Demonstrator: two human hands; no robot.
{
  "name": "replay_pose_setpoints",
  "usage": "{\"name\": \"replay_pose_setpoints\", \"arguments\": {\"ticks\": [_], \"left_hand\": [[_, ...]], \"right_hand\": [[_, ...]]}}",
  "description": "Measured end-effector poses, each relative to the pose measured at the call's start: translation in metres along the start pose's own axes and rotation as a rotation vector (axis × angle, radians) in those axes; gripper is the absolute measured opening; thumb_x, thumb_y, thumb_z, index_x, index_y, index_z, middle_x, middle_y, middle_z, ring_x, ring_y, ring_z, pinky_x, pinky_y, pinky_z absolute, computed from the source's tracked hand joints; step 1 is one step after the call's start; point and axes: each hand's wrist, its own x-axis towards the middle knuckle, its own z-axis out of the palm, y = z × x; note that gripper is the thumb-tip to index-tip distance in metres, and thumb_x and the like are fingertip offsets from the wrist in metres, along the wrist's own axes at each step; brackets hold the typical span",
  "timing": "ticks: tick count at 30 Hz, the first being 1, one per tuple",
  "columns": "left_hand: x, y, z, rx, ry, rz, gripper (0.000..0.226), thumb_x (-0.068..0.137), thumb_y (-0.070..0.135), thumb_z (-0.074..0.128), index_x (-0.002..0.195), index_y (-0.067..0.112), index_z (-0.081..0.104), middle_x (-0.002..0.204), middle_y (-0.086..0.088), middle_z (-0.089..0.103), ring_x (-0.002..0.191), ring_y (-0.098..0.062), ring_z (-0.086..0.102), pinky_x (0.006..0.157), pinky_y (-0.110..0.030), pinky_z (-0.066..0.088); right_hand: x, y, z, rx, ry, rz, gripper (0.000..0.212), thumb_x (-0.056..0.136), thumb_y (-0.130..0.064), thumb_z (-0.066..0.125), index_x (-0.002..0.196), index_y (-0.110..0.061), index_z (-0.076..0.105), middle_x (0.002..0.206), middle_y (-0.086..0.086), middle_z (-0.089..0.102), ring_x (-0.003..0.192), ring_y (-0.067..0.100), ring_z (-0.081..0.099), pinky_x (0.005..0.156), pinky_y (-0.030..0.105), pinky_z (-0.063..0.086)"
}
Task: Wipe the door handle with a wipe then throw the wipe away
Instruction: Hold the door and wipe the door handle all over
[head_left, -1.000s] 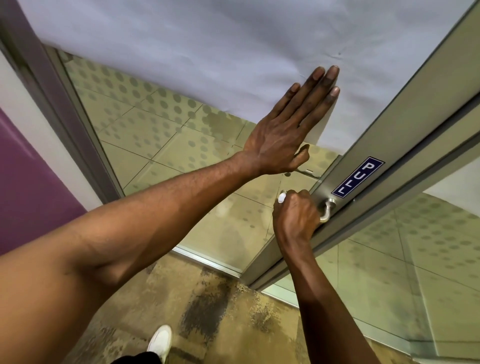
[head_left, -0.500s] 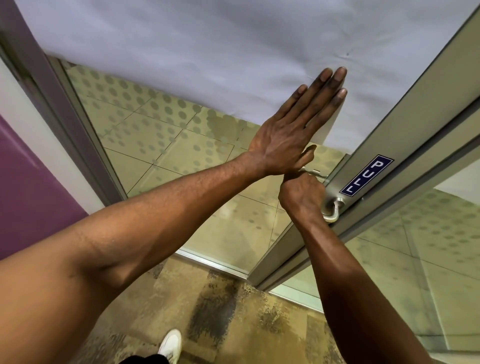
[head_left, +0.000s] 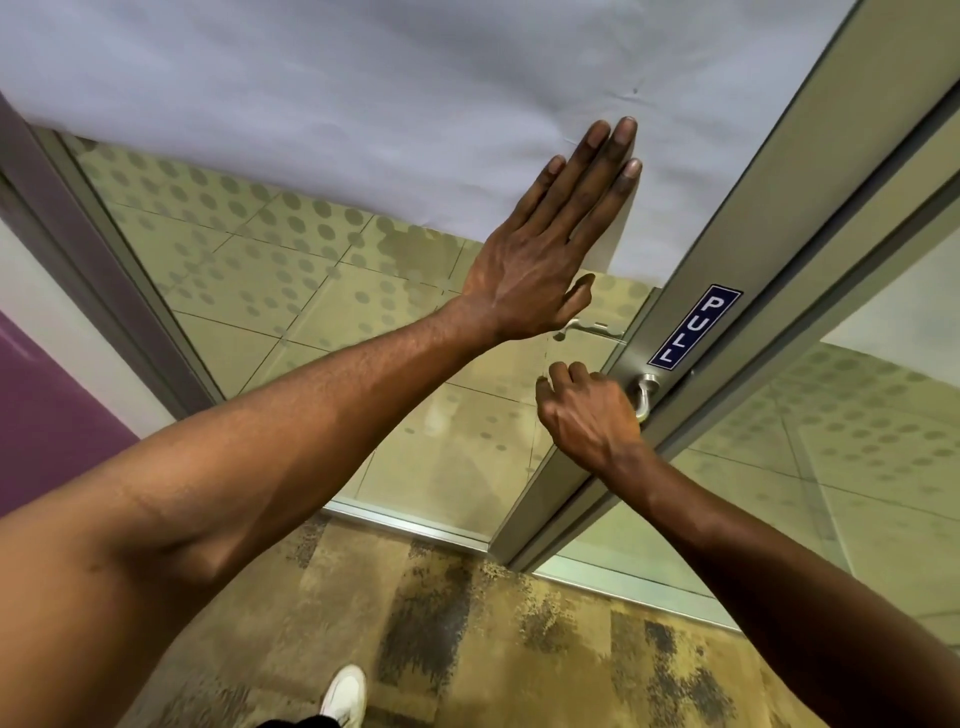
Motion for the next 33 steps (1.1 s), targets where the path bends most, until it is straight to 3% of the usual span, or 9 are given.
{"name": "replay_pose_setpoints", "arguments": {"ticks": [5,10,13,16,18,21,23,27,33], "left_hand": [[0.001,0.003,0.000,-0.003,0.002,-0.017,0.104,0.086,0.037,0.064,0.175,0.001,0.026,0.182,-0.029,0.023,0.172,-0.046,0.022,0.142,-0.057,0.020],[0.002,0.006,0.000,-0.015,0.000,-0.025,0.108,0.084,0.038,0.067,0.175,0.000,0.025,0.182,-0.030,0.022,0.172,-0.048,0.020,0.143,-0.056,0.018],[0.002,0.008,0.001,-0.020,0.002,-0.031,0.108,0.083,0.037,0.068,0.175,-0.001,0.025,0.182,-0.032,0.022,0.171,-0.049,0.020,0.143,-0.056,0.017],[0.002,0.007,0.002,-0.035,0.003,-0.037,0.108,0.083,0.035,0.068,0.175,-0.001,0.025,0.181,-0.032,0.021,0.171,-0.049,0.019,0.143,-0.056,0.016],[0.002,0.008,0.003,-0.035,-0.001,-0.035,0.107,0.084,0.035,0.068,0.175,-0.001,0.025,0.182,-0.033,0.021,0.171,-0.049,0.019,0.143,-0.056,0.017],[0.002,0.009,0.004,-0.033,0.001,-0.036,0.107,0.084,0.035,0.068,0.175,-0.002,0.025,0.181,-0.033,0.020,0.171,-0.050,0.019,0.142,-0.058,0.018],[0.003,0.011,0.004,-0.033,-0.001,-0.045,0.107,0.084,0.035,0.069,0.174,-0.003,0.025,0.181,-0.034,0.021,0.171,-0.050,0.019,0.142,-0.058,0.017],[0.003,0.013,0.004,-0.044,0.001,-0.055,0.106,0.084,0.033,0.068,0.174,-0.004,0.026,0.181,-0.035,0.021,0.171,-0.051,0.019,0.142,-0.059,0.018],[0.003,0.013,0.004,-0.036,0.009,-0.051,0.106,0.084,0.033,0.070,0.173,-0.004,0.027,0.180,-0.035,0.023,0.170,-0.052,0.021,0.141,-0.060,0.020]], "right_hand": [[-0.042,0.013,0.027,0.047,0.142,-0.046,0.034,0.095,-0.018,0.067,0.123,-0.001,0.069,0.099,0.019,0.067,0.078,0.032,0.064,0.058,0.040,0.054],[-0.077,0.032,0.047,0.154,0.183,0.076,0.038,0.088,-0.020,0.074,0.125,-0.010,0.070,0.099,0.017,0.064,0.082,0.032,0.064,0.057,0.039,0.055],[-0.095,0.035,0.064,0.178,0.176,0.236,0.039,0.088,-0.022,0.081,0.125,-0.018,0.072,0.104,0.016,0.065,0.083,0.032,0.065,0.055,0.035,0.050],[-0.110,0.030,0.076,0.266,0.234,0.430,0.029,0.087,-0.021,0.085,0.115,-0.022,0.077,0.091,0.012,0.063,0.072,0.030,0.060,0.054,0.029,0.037],[-0.115,0.025,0.082,0.450,0.319,0.675,0.019,0.091,-0.028,0.082,0.109,-0.025,0.081,0.084,0.006,0.059,0.066,0.028,0.057,0.055,0.028,0.035],[-0.114,0.019,0.082,1.129,0.465,1.148,0.024,0.087,-0.035,0.086,0.109,-0.026,0.085,0.091,0.003,0.062,0.078,0.021,0.063,0.067,0.029,0.049],[-0.111,0.018,0.083,1.443,0.529,1.292,0.027,0.084,-0.031,0.089,0.110,-0.022,0.085,0.100,0.002,0.070,0.090,0.015,0.069,0.082,0.025,0.054],[-0.097,0.017,0.088,1.738,0.571,1.478,0.021,0.088,-0.021,0.086,0.106,-0.009,0.084,0.100,0.010,0.083,0.097,0.026,0.080,0.094,0.038,0.062],[-0.067,0.025,0.066,2.127,0.631,1.662,0.008,0.093,-0.002,0.078,0.091,-0.007,0.071,0.099,0.014,0.074,0.074,0.016,0.072,0.066,0.025,0.065]]}}
